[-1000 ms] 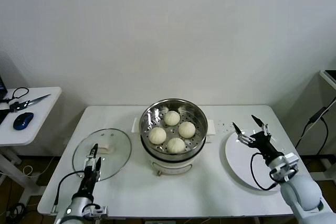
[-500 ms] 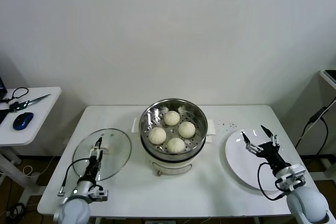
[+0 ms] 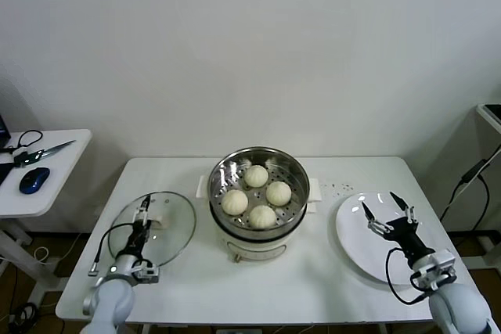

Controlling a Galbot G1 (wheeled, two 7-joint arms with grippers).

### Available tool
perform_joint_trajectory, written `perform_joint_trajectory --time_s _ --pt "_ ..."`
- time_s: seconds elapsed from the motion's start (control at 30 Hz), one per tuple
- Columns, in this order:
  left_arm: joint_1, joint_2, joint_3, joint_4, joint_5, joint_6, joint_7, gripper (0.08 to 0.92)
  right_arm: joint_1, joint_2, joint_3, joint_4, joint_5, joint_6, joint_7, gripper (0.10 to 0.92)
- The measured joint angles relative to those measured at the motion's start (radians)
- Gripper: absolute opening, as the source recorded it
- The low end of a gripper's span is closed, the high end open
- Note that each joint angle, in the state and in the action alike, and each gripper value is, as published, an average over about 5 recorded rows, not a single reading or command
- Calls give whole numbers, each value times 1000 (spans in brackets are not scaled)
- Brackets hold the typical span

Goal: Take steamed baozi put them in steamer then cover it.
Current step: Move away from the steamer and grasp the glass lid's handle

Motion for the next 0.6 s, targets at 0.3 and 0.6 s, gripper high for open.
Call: perform_joint_trajectory --time_s 0.3,0.6 --pt "-25 8 1 37 -48 -17 -7 663 -4 16 -3 -13 -30 13 -5 823" --pt "-23 13 3 53 -86 -34 -8 403 0 24 1 -26 -50 21 -8 823"
